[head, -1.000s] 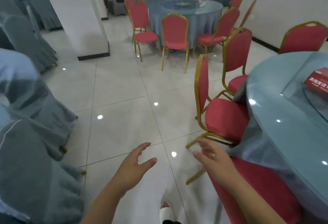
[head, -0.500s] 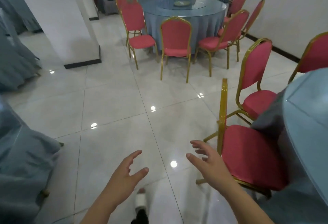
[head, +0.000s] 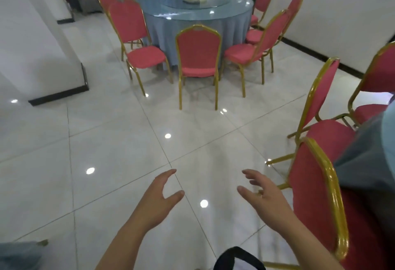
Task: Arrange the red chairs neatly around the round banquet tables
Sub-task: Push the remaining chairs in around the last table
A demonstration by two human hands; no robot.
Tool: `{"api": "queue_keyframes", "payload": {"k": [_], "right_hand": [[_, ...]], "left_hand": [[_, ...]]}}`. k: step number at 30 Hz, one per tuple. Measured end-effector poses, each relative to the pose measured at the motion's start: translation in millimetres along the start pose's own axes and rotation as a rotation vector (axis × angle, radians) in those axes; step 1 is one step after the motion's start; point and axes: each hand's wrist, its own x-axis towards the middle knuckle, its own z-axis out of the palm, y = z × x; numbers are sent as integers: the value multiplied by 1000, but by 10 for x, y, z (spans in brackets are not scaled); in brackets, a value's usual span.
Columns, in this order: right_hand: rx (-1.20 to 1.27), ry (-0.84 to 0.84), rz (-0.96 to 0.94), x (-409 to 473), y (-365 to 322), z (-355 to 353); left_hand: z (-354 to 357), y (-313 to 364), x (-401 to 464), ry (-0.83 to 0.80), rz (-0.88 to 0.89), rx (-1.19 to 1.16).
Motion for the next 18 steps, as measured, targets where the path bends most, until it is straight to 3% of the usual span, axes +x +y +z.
{"api": "queue_keyframes", "payload": {"k": [7, 18], "right_hand": [[65, -40, 41, 1781, -331, 173], [24, -108, 51, 4712, -1132, -4]], "left_hand": [[-343, 227, 1820, -110, 59, 70], [-1357, 864, 4340, -20, -38, 105]]}}
